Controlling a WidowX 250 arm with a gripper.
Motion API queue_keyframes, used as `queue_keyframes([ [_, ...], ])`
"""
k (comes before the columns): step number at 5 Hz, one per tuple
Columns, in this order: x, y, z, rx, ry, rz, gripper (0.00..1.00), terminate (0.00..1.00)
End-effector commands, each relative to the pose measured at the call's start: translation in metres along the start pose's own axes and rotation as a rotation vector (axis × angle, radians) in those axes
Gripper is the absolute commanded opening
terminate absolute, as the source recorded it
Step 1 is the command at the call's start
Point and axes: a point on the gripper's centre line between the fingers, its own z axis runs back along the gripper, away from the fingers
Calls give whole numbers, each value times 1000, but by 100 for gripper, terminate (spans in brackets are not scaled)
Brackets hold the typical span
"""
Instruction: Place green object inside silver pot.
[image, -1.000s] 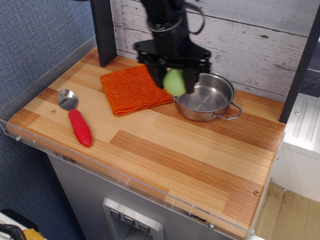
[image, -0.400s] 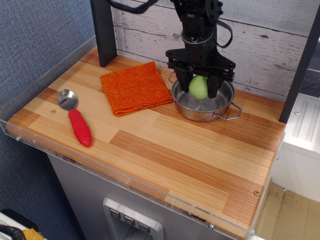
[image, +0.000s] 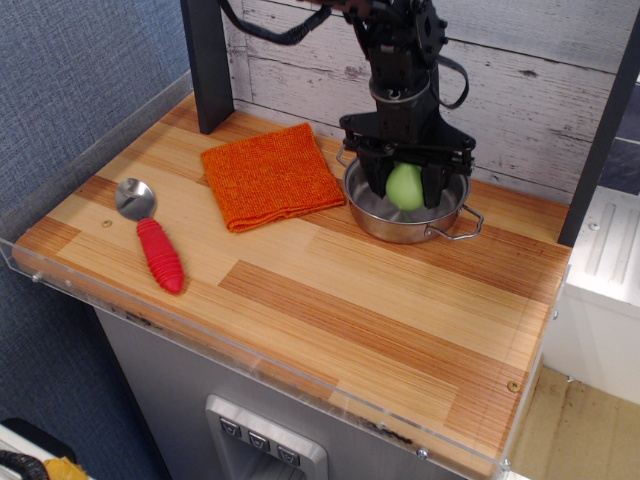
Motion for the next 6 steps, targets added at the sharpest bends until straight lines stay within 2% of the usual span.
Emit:
queue_keyframes([
  [1, 10, 8, 18, 10, -41, -5, 100, 0],
  [3, 12, 10, 32, -19, -42, 0, 100, 0],
  [5, 14, 10, 73, -15, -88, 31, 100, 0],
  [6, 4, 16, 99, -2, -90, 81, 100, 0],
])
